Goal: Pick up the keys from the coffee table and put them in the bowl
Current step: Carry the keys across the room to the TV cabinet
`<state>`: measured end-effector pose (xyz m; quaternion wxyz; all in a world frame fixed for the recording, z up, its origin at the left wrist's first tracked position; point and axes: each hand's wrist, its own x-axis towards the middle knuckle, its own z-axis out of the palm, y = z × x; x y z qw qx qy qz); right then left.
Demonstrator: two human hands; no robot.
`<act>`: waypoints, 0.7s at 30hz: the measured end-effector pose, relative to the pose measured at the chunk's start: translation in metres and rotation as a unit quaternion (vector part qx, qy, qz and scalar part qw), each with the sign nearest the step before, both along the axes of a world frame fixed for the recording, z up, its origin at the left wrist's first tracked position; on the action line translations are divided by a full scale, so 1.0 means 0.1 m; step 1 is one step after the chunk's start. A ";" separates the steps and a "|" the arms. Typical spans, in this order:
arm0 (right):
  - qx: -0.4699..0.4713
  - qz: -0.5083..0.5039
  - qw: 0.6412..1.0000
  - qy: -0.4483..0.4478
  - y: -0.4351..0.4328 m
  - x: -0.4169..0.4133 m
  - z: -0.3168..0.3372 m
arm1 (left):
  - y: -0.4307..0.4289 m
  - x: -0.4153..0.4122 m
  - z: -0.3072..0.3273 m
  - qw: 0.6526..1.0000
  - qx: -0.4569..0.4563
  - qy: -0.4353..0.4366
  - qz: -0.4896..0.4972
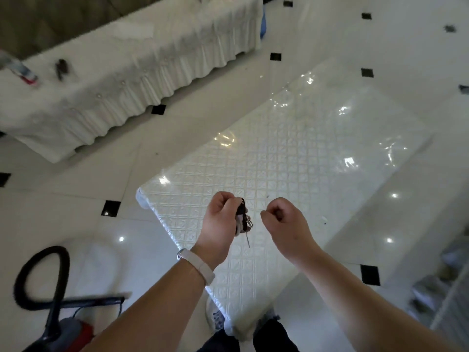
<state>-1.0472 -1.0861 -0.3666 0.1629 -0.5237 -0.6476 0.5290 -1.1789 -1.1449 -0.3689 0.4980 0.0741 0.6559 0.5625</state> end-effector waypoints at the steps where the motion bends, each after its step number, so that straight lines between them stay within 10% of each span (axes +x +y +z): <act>1: 0.003 -0.006 1.000 0.004 -0.01 0.01 0.10 | -0.01 -0.01 0.08 1.000 -0.007 0.002 -0.009; 10: 0.015 -0.120 0.993 -0.001 -0.22 0.19 0.69 | -0.12 -0.04 0.65 0.979 0.001 0.147 -0.142; 21: 0.047 -0.239 0.968 0.060 -0.19 0.86 1.18 | 0.22 0.59 1.14 0.968 0.068 0.129 -0.205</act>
